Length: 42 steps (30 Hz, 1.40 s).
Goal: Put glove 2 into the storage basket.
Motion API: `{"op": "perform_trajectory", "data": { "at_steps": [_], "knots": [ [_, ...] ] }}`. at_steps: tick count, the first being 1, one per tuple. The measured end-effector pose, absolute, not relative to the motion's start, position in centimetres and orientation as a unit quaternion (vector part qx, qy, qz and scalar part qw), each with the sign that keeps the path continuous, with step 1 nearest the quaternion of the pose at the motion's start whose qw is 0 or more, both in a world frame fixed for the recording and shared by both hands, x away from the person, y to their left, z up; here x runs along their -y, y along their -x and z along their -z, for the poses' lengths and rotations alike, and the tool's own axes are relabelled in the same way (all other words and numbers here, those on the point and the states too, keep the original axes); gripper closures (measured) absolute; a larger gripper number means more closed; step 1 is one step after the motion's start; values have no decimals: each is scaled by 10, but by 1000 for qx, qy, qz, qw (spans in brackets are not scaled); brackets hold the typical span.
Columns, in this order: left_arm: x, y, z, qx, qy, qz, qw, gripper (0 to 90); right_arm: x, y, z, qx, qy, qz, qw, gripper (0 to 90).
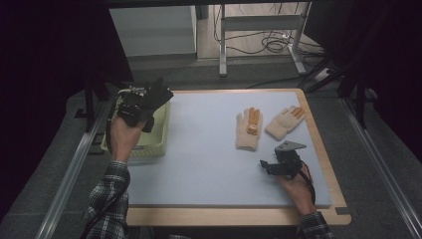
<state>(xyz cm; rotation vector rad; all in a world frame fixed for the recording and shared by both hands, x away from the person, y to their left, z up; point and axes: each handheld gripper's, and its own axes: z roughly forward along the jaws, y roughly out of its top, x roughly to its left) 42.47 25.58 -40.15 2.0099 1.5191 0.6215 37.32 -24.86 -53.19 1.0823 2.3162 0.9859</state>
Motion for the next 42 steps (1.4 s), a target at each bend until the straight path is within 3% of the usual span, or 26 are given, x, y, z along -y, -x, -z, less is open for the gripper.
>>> {"op": "perform_trajectory", "data": {
  "at_steps": [14, 21, 37, 39, 42],
  "knots": [
    [-324, -434, 436, -626, -707, -224, 241, 665, 249, -373, 532, -828, -388, -353, 199, 243],
    [-329, -446, 455, -639, -701, -210, 235, 657, 249, -373, 532, -828, -388, -353, 199, 243],
    [-335, -484, 493, -674, -702, -167, 159, 625, 249, -373, 532, -828, -387, -353, 199, 243],
    [-335, -485, 494, -678, -701, -158, 158, 561, 249, -373, 532, -828, -388, -353, 199, 243],
    [-336, -490, 498, -684, -702, -140, 139, 337, 249, -373, 532, -828, -388, -353, 199, 243]
  ]
}}
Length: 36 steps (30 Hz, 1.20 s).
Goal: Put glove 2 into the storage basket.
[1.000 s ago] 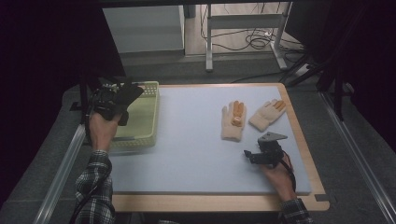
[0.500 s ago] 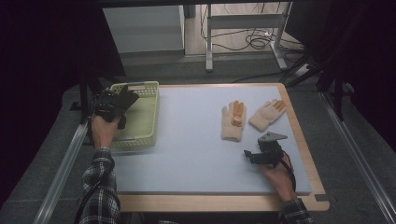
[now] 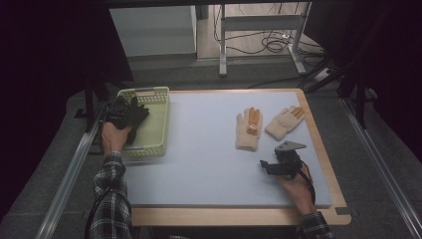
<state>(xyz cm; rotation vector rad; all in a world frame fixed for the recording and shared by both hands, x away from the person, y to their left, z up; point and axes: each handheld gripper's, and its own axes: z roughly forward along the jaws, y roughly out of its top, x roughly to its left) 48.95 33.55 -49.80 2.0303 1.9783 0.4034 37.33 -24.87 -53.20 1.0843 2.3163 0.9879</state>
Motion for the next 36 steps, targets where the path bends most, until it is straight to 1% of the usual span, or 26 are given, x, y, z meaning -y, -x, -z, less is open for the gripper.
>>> {"op": "perform_trajectory", "data": {
  "at_steps": [3, 9, 13, 14, 17, 18, 22, 23, 24, 25, 29, 36],
  "knots": [
    [-335, -487, 495, -687, -697, -149, 143, 241, 249, -373, 532, -828, -388, -353, 199, 243],
    [-334, -479, 487, -677, -704, -146, 156, 140, 249, -373, 532, -828, -388, -353, 199, 243],
    [-337, -474, 482, -672, -707, -141, 169, 122, 249, -373, 532, -828, -388, -353, 199, 243],
    [-337, -473, 481, -670, -709, -140, 170, 106, 249, -373, 532, -828, -388, -353, 199, 243],
    [-337, -469, 473, -662, -712, -154, 178, 67, 249, -373, 532, -828, -388, -353, 199, 243],
    [-336, -467, 470, -660, -712, -157, 184, 71, 249, -373, 532, -828, -388, -353, 199, 243],
    [-336, -459, 462, -648, -711, -155, 224, 60, 249, -373, 532, -828, -387, -353, 199, 243],
    [-336, -459, 462, -648, -711, -155, 224, 59, 249, -373, 532, -828, -387, -353, 199, 243],
    [-336, -455, 459, -641, -711, -155, 245, 56, 249, -373, 532, -828, -387, -353, 199, 243],
    [-336, -455, 459, -641, -711, -155, 245, 48, 249, -373, 532, -828, -387, -353, 199, 243],
    [-332, -443, 454, -610, -719, -155, 295, 22, 249, -373, 532, -828, -387, -353, 199, 243],
    [-316, -429, 446, -569, -737, -163, 326, 0, 249, -373, 532, -829, -387, -351, 200, 243]
  ]
}}
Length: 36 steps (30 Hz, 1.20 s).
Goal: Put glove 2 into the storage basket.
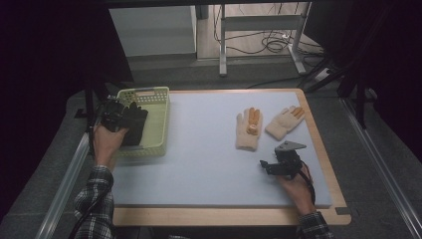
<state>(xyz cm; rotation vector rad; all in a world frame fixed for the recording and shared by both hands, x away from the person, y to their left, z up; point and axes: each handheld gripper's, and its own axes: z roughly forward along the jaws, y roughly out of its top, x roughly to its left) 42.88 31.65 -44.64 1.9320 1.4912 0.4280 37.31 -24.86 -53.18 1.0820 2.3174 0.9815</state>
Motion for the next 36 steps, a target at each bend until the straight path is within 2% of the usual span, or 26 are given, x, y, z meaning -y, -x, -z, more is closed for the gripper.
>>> {"op": "perform_trajectory", "data": {
  "at_steps": [11, 18, 36],
  "knots": [
    [-281, -408, 431, -508, -769, -186, 342, 0, 249, -373, 532, -829, -387, -352, 200, 242],
    [-248, -393, 424, -461, -787, -165, 375, 0, 248, -373, 532, -828, -388, -352, 200, 241],
    [-176, -358, 433, -363, -817, -149, 422, 0, 249, -373, 532, -828, -387, -352, 201, 240]
  ]
}}
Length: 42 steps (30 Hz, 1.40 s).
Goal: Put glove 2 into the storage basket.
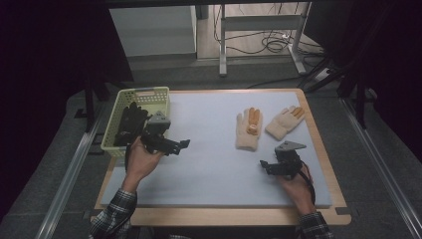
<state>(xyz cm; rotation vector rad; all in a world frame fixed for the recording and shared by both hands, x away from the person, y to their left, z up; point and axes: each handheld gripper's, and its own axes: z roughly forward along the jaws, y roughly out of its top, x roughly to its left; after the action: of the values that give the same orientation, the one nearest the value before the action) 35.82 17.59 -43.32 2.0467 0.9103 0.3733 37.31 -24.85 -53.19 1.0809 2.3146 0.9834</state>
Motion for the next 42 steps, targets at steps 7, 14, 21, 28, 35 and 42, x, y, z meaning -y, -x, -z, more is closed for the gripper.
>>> {"op": "perform_trajectory", "data": {
  "at_steps": [7, 14, 21, 28, 35, 42],
  "knots": [
    [-149, -331, 453, -322, -836, -155, 416, 0, 248, -373, 532, -828, -387, -352, 201, 238],
    [-134, -315, 483, -318, -845, -163, 398, 0, 248, -373, 532, -828, -387, -351, 202, 235],
    [-142, -312, 519, -348, -844, -157, 377, 0, 249, -373, 532, -828, -389, -351, 200, 234],
    [-155, -312, 546, -381, -845, -170, 334, 0, 249, -374, 532, -827, -392, -352, 196, 235],
    [-160, -317, 551, -402, -837, -141, 344, 0, 250, -374, 531, -825, -397, -352, 196, 258],
    [-160, -317, 551, -402, -836, -140, 345, 0, 264, -376, 524, -815, -413, -351, 205, 333]
  ]
}}
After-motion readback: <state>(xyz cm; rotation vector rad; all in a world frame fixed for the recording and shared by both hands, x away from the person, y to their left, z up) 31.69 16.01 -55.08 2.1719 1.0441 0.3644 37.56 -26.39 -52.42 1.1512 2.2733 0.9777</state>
